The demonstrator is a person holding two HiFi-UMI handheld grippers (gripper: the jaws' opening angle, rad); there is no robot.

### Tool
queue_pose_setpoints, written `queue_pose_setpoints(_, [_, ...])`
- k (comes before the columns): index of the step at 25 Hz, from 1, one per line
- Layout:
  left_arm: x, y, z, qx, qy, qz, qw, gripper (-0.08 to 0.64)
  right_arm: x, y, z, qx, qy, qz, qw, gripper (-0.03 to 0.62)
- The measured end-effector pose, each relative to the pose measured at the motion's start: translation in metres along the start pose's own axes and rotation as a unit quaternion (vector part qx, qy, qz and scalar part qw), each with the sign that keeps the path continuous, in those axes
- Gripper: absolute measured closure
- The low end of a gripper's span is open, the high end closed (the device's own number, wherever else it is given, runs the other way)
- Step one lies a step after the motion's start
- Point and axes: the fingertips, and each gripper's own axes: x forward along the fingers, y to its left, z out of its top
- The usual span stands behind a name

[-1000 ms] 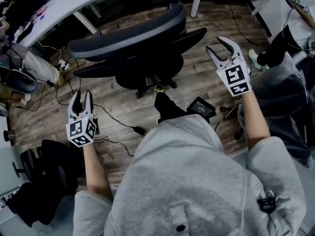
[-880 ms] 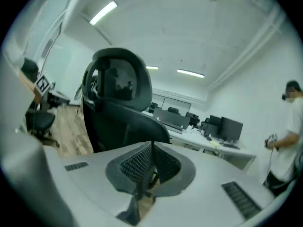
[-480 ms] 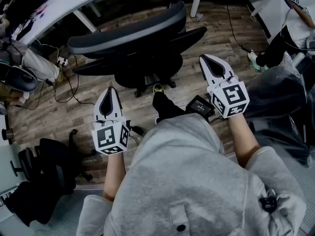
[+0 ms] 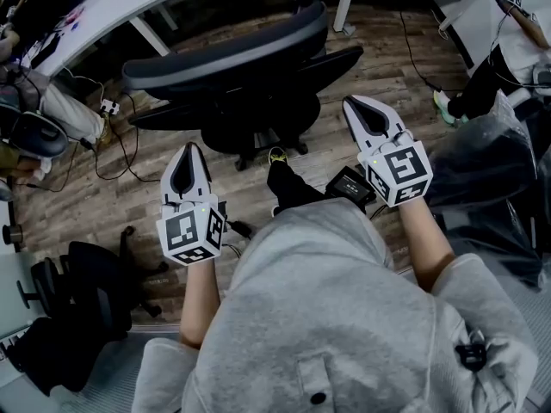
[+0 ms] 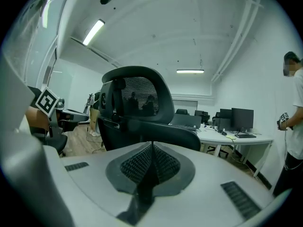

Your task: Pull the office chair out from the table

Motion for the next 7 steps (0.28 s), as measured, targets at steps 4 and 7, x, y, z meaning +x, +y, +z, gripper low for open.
queue_pose_setpoints(4, [-0.0012, 0.0011, -0.0008, -0.005, 0.004, 0.004, 1.0, 0.548, 0.0006, 0.0037, -0.0012, -0.003, 0.003, 0.009, 1.0, 0.557])
queue_pose_setpoints(7, [-0.0028, -0.001, 0.002, 0.0, 0.002, 0.003, 1.0, 0.548, 0.0005, 0.0047, -0.0014, -0.005, 0.006, 0.012, 1.0, 0.557])
